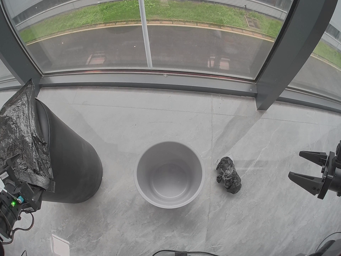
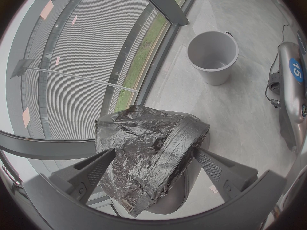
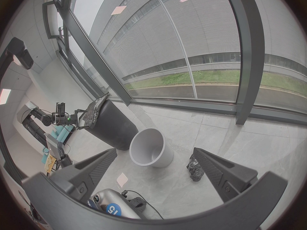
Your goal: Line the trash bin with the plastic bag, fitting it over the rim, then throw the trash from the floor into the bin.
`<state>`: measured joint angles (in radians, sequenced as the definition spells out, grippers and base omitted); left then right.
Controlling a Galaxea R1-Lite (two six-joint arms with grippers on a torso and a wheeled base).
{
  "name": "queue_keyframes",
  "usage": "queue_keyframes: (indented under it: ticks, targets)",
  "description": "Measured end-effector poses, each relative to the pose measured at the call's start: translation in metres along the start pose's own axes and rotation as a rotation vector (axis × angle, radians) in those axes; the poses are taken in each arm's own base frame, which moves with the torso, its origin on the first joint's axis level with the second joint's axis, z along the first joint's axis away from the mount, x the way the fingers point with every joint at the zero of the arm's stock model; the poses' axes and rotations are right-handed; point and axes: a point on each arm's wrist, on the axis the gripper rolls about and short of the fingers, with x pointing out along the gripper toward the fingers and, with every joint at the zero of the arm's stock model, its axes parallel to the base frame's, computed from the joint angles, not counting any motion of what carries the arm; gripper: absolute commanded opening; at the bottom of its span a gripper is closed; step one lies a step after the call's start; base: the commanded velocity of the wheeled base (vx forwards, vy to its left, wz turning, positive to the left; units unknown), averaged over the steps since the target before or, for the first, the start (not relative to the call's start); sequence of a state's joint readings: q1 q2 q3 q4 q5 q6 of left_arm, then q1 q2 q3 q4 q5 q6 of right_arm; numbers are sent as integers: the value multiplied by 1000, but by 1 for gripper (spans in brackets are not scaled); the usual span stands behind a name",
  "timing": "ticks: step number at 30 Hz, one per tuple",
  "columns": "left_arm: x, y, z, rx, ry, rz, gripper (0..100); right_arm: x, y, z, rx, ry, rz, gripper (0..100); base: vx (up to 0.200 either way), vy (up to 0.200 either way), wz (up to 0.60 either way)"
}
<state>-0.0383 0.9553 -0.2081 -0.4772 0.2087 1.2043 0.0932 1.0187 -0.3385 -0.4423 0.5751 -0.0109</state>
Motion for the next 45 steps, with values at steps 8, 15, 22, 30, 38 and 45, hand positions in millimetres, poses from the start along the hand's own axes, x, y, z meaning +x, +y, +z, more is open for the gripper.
queue_keyframes:
  ticks: [8,15,22,30,38,45]
  targets:
    - [13,3,4,-18,5,6,100,3,-3,-2,12,15,-5,100,0,0,0]
    - [32,9,8,-43,0,60,100,4,-3,-2,15,19,-6,100,0,0,0]
    - [44,5,5,-46,25,57,100,4,-3,-3,17,22,-6,100,0,0,0]
    - [48,0,0,-63,55,34,100,4,-3,-4,19,25,-7,100,0,0,0]
    - [49,1,2,-123,39,40,0,4,-3,-4,19,25,-6,100,0,0,0]
    - [48,3,3,-158,15,81,0,4,-3,-4,19,25,-6,100,0,0,0]
